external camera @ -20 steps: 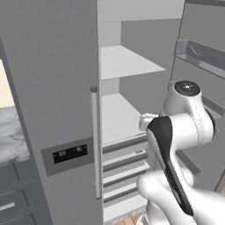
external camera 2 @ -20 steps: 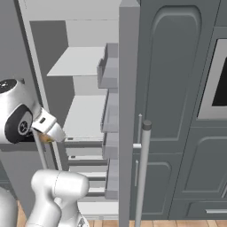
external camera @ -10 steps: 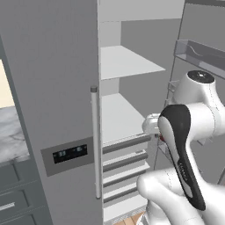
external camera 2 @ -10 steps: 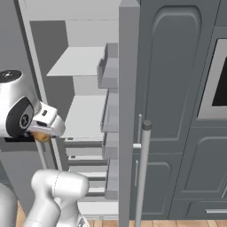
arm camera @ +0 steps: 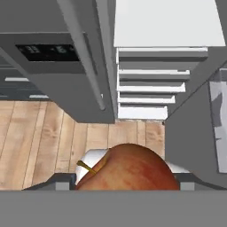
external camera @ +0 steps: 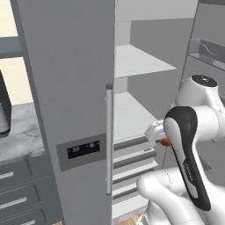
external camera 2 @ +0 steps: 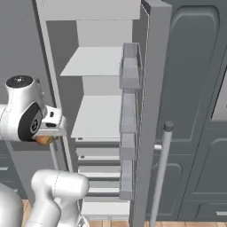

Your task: Pick the tangerine and apple from the fridge and place them inside the tupperware on the counter.

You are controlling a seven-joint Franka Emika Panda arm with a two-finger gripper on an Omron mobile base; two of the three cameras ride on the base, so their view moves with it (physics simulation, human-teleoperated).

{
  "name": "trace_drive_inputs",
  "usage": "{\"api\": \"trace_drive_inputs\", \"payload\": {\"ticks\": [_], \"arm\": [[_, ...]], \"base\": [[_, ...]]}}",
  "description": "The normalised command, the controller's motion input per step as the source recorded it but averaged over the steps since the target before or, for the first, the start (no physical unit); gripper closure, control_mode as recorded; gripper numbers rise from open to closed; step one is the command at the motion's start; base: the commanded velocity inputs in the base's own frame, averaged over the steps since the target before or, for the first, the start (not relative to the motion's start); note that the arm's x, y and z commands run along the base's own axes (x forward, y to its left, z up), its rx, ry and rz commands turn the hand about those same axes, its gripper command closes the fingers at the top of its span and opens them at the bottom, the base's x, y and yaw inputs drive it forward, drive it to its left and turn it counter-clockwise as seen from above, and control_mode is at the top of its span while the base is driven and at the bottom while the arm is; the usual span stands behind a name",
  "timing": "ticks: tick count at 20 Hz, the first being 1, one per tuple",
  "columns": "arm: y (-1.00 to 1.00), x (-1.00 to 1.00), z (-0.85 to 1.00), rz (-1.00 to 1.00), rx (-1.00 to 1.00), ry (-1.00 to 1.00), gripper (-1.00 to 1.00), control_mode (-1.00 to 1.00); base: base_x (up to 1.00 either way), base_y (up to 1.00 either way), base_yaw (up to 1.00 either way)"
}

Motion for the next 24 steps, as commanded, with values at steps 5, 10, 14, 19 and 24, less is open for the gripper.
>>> {"api": "trace_drive_inputs", "payload": {"ticks": [5,10,14,19,24], "arm": [[0.00,0.00,0.00,0.00,0.00,0.00,1.00,1.00],[0.00,0.00,0.00,0.00,0.00,0.00,1.00,1.00],[0.00,0.00,0.00,0.00,0.00,0.00,1.00,1.00],[0.00,0.00,0.00,0.00,0.00,0.00,1.00,1.00],[0.00,0.00,0.00,0.00,0.00,0.00,1.00,1.00]], "base": [[0.00,1.00,0.10],[0.02,1.00,0.12],[0.16,1.00,0.09],[0.49,1.00,0.06],[0.70,1.00,0.06]]}}
